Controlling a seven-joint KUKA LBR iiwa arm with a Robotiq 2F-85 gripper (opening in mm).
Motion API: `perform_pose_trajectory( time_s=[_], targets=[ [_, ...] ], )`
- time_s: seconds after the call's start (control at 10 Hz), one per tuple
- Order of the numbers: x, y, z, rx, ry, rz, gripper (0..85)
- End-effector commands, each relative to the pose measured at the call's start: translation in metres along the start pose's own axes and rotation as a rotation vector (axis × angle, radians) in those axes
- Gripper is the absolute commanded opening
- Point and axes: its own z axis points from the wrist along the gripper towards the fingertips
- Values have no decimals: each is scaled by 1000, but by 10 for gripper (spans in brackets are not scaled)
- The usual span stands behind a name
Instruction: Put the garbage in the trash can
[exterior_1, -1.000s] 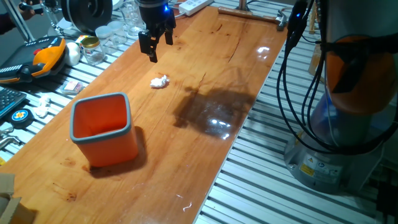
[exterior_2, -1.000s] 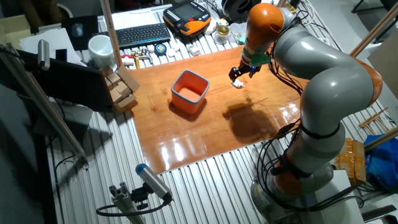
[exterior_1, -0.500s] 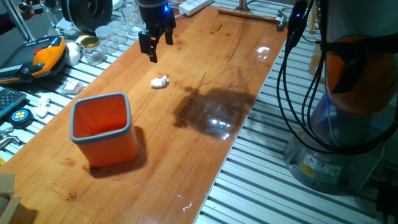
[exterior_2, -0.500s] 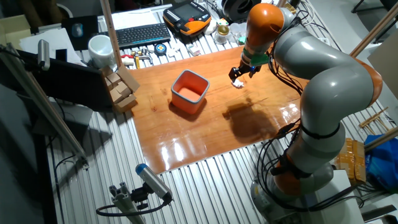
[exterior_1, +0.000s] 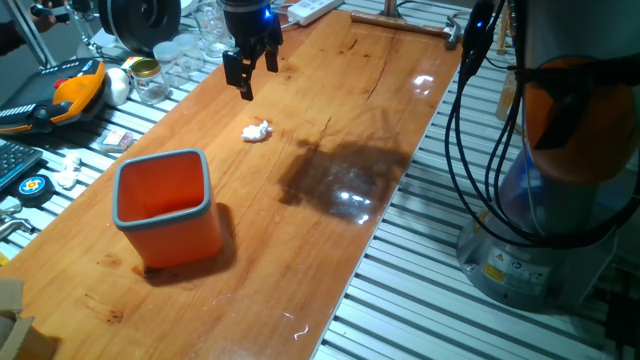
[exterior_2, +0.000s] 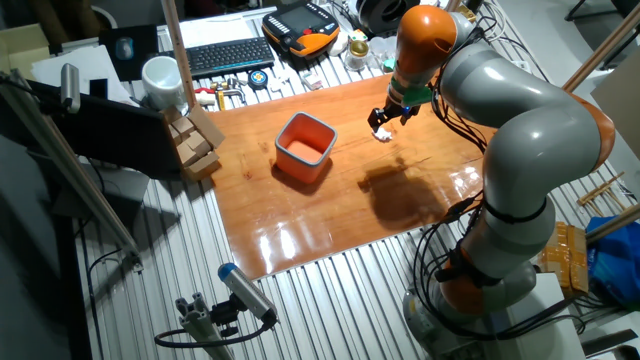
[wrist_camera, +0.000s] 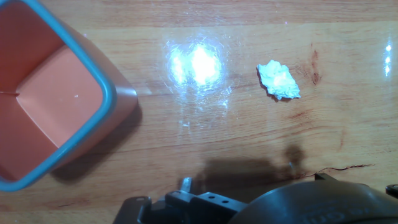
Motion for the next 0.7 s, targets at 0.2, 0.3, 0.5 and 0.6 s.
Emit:
perform_pose_trajectory(
  time_s=[0.2,0.3,0.5,0.6],
  targets=[
    [-1,0,-4,-4,27,-111,0],
    [-1,-1,-5,-5,29,-111,0],
    [-1,0,-4,-3,26,-113,0],
    [-1,0,-4,-1,23,-113,0]
  ],
)
